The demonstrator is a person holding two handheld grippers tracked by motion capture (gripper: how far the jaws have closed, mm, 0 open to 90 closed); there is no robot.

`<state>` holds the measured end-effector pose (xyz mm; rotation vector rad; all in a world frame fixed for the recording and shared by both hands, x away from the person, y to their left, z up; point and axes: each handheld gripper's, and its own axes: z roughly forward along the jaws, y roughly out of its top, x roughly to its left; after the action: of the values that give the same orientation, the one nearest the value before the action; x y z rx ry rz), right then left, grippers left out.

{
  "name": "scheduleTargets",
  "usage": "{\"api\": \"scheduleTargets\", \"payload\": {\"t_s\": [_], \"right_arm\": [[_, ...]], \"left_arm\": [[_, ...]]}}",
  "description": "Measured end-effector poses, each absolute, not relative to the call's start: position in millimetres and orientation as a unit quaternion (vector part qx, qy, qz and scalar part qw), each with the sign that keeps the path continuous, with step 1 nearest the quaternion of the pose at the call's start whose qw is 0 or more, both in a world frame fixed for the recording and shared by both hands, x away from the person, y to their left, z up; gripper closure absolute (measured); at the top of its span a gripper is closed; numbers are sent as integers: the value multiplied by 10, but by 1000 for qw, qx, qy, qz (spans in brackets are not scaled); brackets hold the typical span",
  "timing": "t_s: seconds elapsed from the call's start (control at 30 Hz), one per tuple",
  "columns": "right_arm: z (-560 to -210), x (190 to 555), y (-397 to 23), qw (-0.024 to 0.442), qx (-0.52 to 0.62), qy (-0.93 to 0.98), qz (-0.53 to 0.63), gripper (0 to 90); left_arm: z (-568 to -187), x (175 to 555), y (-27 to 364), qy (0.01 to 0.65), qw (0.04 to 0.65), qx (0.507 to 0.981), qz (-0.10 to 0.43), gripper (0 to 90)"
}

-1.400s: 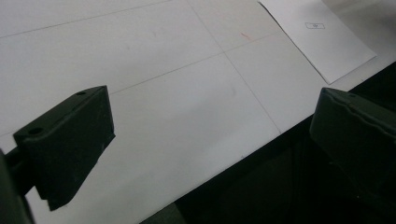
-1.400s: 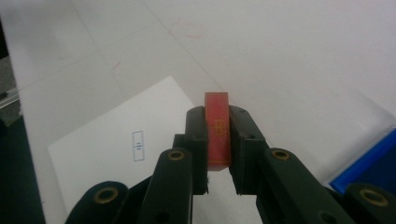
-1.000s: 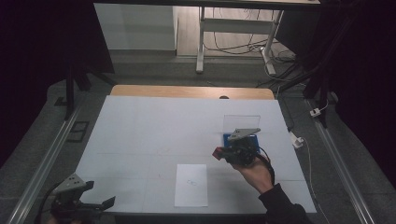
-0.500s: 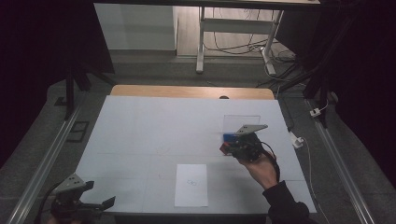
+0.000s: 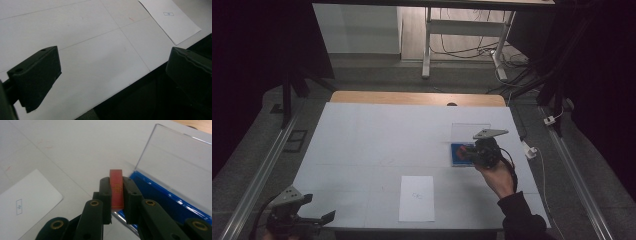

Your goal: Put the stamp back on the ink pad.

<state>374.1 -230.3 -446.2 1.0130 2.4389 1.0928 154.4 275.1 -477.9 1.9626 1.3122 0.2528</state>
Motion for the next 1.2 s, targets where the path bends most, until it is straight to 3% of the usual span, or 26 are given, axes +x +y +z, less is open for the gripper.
{"api": "scheduleTargets", "payload": {"t_s": [1.2], "right_arm": [[-4722,4091,-2497,178,400,842,315,789]], "left_arm": [[-4779,1545,2752,511,374,768,99,0]]}}
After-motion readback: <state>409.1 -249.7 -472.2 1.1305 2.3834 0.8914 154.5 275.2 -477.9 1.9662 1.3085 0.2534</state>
